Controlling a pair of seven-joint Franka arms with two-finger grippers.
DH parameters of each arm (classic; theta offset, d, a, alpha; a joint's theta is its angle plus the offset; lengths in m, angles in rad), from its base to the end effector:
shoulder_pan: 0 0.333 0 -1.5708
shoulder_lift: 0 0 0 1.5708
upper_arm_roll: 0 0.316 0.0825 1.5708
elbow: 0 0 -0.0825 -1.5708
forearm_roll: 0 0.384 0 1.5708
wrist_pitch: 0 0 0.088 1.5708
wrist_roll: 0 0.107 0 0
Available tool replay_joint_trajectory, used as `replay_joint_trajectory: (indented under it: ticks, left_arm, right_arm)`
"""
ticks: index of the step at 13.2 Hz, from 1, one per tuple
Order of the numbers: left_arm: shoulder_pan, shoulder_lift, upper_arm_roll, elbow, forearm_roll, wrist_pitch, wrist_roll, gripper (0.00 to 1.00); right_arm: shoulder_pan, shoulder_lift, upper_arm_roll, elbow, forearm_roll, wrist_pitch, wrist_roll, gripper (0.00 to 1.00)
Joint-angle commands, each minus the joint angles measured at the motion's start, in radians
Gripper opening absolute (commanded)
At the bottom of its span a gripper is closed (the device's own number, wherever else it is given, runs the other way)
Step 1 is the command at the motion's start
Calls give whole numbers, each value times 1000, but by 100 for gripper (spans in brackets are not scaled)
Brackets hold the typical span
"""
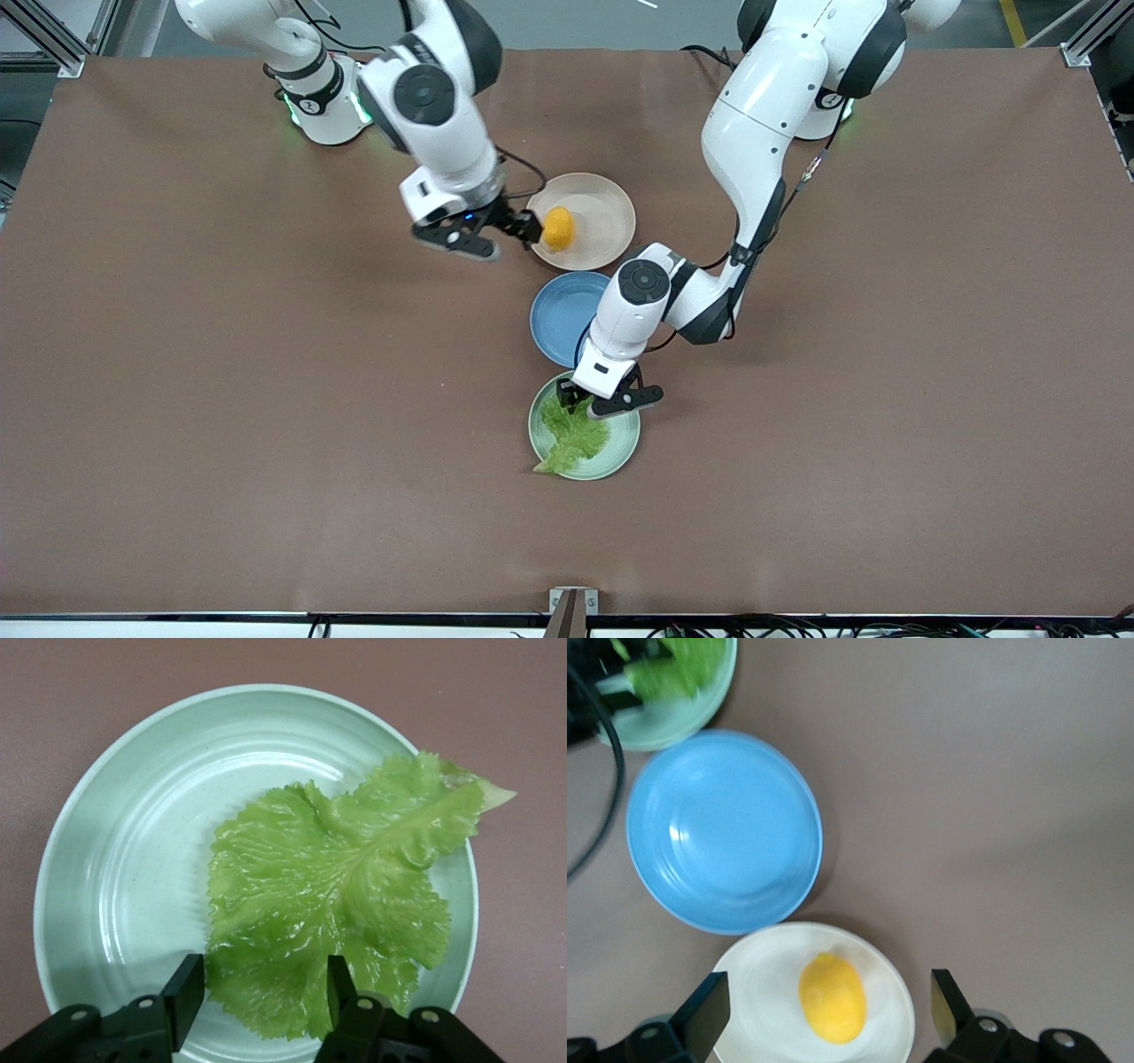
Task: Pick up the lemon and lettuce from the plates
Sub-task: 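Reach the right gripper down to the lemon on the cream plate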
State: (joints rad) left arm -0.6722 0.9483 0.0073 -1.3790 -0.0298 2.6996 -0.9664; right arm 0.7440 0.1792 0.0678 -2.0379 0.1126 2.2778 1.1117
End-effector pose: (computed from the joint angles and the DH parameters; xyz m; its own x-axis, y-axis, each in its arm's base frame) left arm 0.5991 -0.4702 0.1790 0.9204 0.3395 0.1937 0.2715 -0.9118 0.3082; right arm 0.4035 0.4279 0.3628 0.9307 -0.3597 -0.0660 -0.3647 -0.9262 -0.0961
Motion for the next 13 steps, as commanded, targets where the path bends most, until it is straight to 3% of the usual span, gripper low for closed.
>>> replay_joint_trajectory:
  ticks: [1, 3, 8, 11, 12, 13]
  left_arm:
    - [-3, 15, 3, 25, 8, 8, -17, 48]
    - [-1, 15, 3, 25, 8, 6, -17, 35]
    - [-1, 3, 3, 23, 5, 3, -17, 7]
    - [5, -31, 3, 23, -24, 0, -17, 3]
    - [13, -55, 2, 20, -27, -7, -15, 3]
    - [29, -90, 0, 9, -29, -20, -15, 4]
  right_arm:
    - [92, 37, -20, -108, -17, 182, 127, 100]
    - [148, 89, -23, -128, -25, 250, 201, 100]
    - [231, 239, -25, -99, -185, 337, 417, 100]
    - [255, 292, -26, -59, -195, 361, 456, 100]
    - [255, 292, -26, -55, -197, 361, 456, 96]
    - [255, 292, -28, -54, -205, 361, 450, 80]
